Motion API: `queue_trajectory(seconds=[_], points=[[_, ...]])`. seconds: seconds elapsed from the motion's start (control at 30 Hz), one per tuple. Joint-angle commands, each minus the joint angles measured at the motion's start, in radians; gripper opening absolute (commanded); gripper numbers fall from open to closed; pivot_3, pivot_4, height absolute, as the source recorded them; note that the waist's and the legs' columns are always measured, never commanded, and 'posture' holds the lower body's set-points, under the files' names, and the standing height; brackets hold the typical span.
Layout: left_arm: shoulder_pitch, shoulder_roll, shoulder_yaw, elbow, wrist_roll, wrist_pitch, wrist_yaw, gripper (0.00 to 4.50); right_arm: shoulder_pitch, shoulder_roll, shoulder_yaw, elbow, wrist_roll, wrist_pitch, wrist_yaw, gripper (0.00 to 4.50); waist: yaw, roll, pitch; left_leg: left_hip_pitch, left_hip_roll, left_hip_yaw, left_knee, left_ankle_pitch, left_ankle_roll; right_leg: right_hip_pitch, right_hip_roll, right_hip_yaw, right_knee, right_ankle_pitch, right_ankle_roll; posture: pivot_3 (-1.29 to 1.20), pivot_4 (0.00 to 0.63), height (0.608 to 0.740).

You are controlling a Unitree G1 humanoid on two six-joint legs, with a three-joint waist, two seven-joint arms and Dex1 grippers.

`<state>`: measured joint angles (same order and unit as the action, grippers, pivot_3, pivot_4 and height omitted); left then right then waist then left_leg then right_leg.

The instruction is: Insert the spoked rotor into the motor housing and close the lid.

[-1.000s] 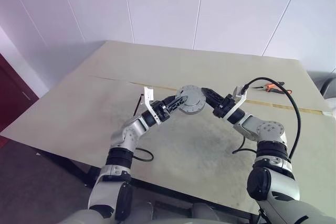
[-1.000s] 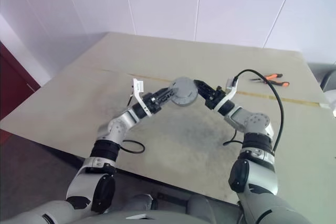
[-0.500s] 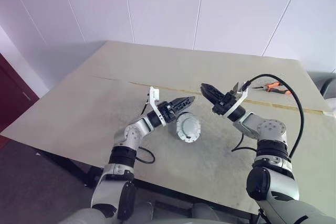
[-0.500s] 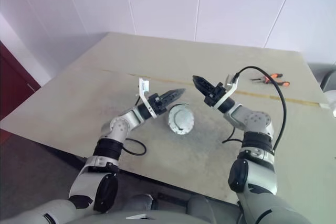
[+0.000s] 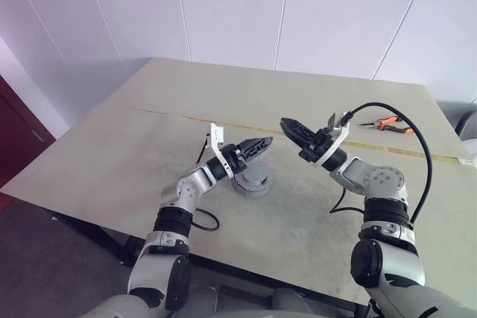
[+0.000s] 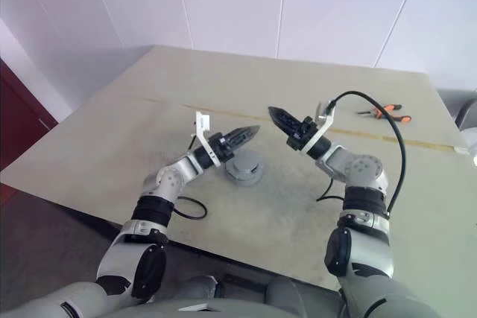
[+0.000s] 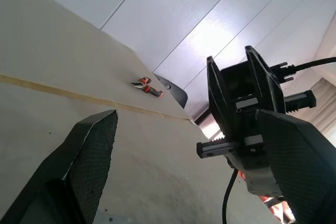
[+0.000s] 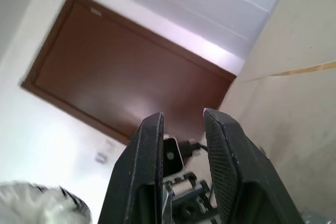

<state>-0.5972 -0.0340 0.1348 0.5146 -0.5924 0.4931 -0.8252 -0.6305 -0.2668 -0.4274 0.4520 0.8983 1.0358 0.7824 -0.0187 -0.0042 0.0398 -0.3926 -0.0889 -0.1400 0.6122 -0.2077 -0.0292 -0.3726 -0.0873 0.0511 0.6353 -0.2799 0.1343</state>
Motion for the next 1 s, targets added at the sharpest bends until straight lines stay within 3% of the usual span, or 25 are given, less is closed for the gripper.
queue_trajectory(seconds=[0.03,0.23,0.37,0.47,0.73,1.0], points=[[0.002,0.027,-0.002,-0.080,0.014,-0.049,-0.009,4.45,0.006,-0.046,0.091,-0.159,-0.068,-0.087,0.038,1.23,0.001,0.000,0.000,0.000,0.000,0.000,0.000,0.000,0.000,0.000,0.000,0.000,0.000,0.000,0.000,0.00,0.000,0.740],[0.059,0.065,-0.016,-0.178,0.063,-0.164,0.011,4.45,0.106,-0.110,0.291,-0.390,-0.243,-0.272,0.069,1.23,0.005,0.000,0.000,0.000,0.000,0.000,-0.001,0.000,0.000,0.000,0.000,0.000,-0.001,0.000,0.000,0.00,0.000,0.740],[0.121,0.108,-0.051,-0.213,0.185,-0.320,0.052,4.45,0.182,-0.156,0.385,-0.496,-0.275,-0.262,0.093,1.23,0.008,0.000,0.000,0.000,0.001,0.000,-0.001,0.000,0.000,0.000,-0.001,0.000,-0.002,0.000,0.000,0.00,0.000,0.740],[0.163,0.140,-0.061,-0.229,0.217,-0.361,0.063,4.50,0.227,-0.193,0.471,-0.578,-0.316,-0.272,0.113,1.80,0.008,0.000,0.000,0.000,0.001,0.000,-0.001,0.000,0.000,0.000,-0.001,0.000,-0.003,0.000,-0.001,0.00,0.000,0.740],[0.229,0.211,-0.053,-0.312,0.184,-0.357,0.013,4.50,0.227,-0.152,0.545,-0.541,-0.455,-0.391,0.009,4.47,0.008,0.000,0.000,0.000,0.001,0.000,0.000,-0.002,-0.002,0.000,-0.001,0.000,-0.004,-0.002,-0.004,0.00,0.000,0.740],[0.278,0.261,-0.074,-0.373,0.203,-0.368,0.009,4.50,0.219,-0.156,0.632,-0.456,-0.582,-0.452,0.011,4.47,0.010,0.000,0.000,0.000,0.001,0.000,-0.001,-0.001,0.000,0.000,-0.001,0.000,-0.004,-0.002,-0.004,0.00,0.000,0.740]])
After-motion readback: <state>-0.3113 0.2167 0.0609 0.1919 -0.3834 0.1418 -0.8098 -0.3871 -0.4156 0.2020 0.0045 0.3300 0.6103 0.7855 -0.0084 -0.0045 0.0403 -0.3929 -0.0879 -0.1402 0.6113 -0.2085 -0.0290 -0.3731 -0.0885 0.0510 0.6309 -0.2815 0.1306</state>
